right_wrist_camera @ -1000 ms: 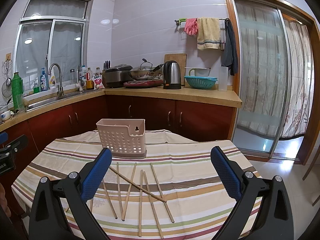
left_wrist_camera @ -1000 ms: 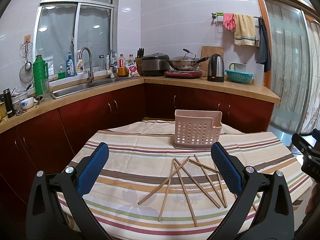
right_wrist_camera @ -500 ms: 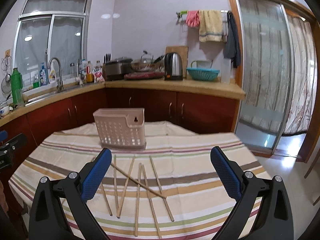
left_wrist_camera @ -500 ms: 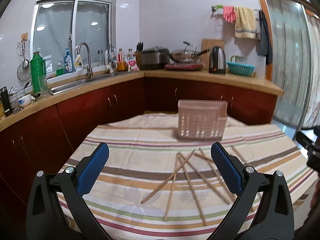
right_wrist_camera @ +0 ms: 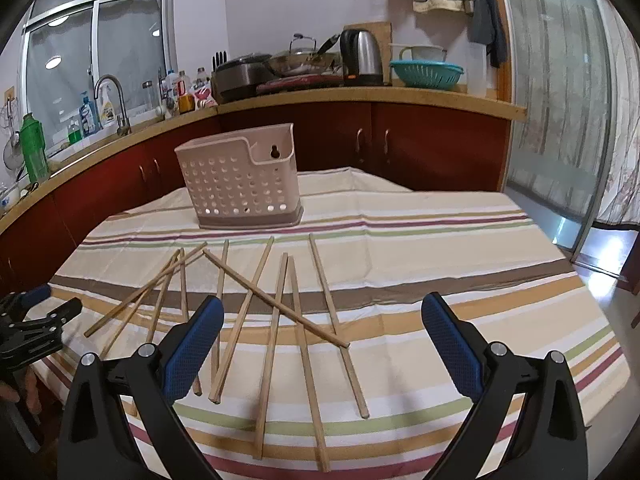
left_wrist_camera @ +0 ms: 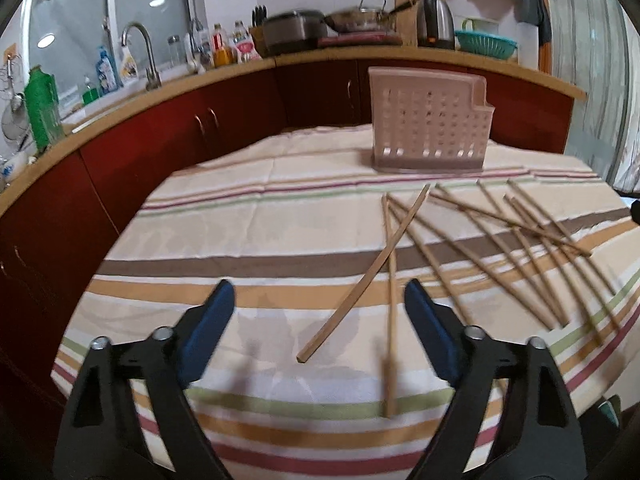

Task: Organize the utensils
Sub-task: 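Lower the left tool onto a wooden chopstick and close on it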

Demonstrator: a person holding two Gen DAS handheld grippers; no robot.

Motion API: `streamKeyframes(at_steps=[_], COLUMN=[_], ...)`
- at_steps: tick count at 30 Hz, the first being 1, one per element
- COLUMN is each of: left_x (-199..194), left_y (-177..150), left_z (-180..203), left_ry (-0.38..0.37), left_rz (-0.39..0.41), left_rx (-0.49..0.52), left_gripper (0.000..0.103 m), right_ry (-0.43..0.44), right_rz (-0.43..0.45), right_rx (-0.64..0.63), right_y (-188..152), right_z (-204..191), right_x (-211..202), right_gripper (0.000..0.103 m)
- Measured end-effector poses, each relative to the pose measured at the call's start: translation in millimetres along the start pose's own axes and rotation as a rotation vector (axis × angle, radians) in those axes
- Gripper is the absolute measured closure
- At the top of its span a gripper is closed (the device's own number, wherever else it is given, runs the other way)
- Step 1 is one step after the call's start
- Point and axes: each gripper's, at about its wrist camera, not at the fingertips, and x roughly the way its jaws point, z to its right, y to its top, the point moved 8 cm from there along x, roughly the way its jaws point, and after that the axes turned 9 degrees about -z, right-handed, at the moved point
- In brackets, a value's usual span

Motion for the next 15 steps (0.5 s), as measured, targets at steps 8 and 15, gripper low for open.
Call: streamKeyframes(at_steps=[8,15], left_x=[39,50], left_y=[-10,-21], left_z=[-7,-2], left_ry=[-0.040,-0.108], left_rz=[-0.089,-0.137], left_rx=[0.059,0.094], left_gripper=[0.044,0.054], right_ry=[0.018,0.030], right_rz=[-0.056,-0.073], right_rx=[-0.002,0.000], right_y=[-3,-3], right_z=[0,0], right_x=[21,31], right_gripper=[0.007,0.007])
